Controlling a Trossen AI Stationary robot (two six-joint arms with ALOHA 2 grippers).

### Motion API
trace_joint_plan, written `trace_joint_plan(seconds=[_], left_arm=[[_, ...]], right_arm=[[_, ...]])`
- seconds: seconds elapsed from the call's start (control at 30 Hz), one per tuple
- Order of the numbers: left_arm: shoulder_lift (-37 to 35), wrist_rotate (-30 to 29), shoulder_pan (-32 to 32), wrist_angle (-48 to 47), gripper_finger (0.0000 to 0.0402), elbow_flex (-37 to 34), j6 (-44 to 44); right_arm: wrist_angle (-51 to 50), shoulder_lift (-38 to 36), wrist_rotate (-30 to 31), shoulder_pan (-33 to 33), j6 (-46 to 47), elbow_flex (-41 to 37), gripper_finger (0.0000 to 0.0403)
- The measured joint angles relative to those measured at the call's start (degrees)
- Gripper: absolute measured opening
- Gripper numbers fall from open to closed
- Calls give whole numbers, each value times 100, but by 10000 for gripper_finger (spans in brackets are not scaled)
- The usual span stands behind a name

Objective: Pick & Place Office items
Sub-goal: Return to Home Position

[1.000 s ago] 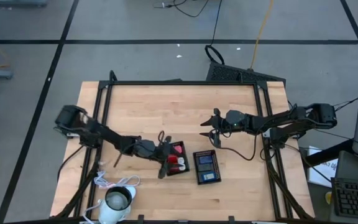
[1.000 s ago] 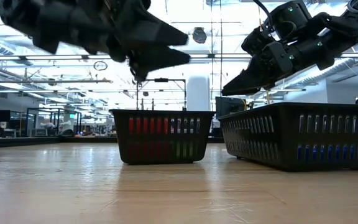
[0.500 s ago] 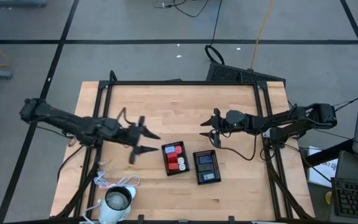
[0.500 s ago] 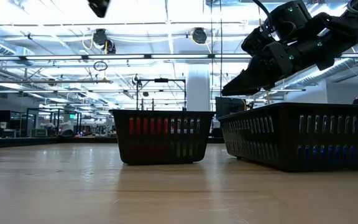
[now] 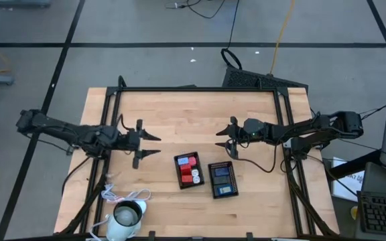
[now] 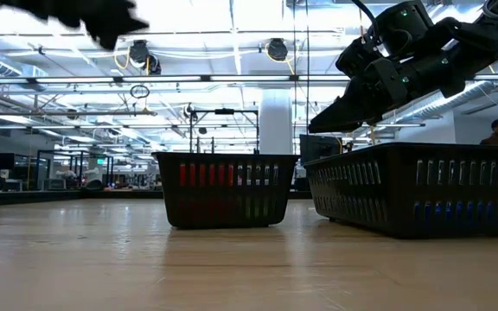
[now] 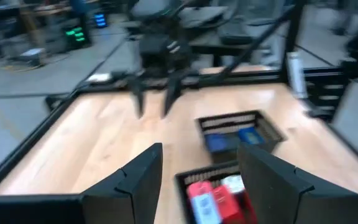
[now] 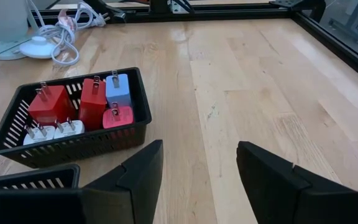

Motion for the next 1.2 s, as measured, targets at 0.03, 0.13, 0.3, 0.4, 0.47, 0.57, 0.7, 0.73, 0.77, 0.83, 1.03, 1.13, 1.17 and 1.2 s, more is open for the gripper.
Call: trace_joint_plan(seconds=[0.03,0.13,0.3,0.4,0.47,0.57,0.7,0.73,0.77,0.83,1.03,1.13,1.17,1.2], left_arm=[[-27,-104,62,289,210,-269,-77],[-160,-193,265,1185,209,-1045,-310],[-775,-115,553,2273,209,-1994,-446],[-1274,-111,668,2390,209,-2317,-419],[-1646,-146,747,2281,209,-2469,-402],[-2184,-150,849,2000,209,-2553,-436],[-2867,-150,930,1372,209,-2554,-434],[-3025,-152,956,1187,209,-2554,-434],[-3175,-151,974,985,209,-2554,-435],[-3464,-154,1019,682,209,-2556,-434],[-4179,-157,1146,-133,209,-2556,-434],[-4246,-295,1207,-363,209,-2556,-432],[-4249,-351,1225,-413,209,-2560,-432],[-4252,-423,1248,-412,209,-2562,-432]], right_arm=[[0,0,2,0,0,0,196],[-2,0,2,0,5,0,196],[-2,0,2,0,27,0,196],[-4,0,2,2,28,0,196],[-2,0,2,0,30,0,196],[-6,0,2,2,33,0,196],[-7,0,2,0,59,0,196],[-7,-1,2,0,115,0,196],[-18,-18,2,0,196,0,196],[-42,-69,1,0,359,0,196],[-529,-670,-15,0,610,2,196],[-1024,-1188,-15,-2,607,2,196],[-1197,-1380,-15,-2,598,2,196],[-1375,-1579,-15,-2,594,2,196]])
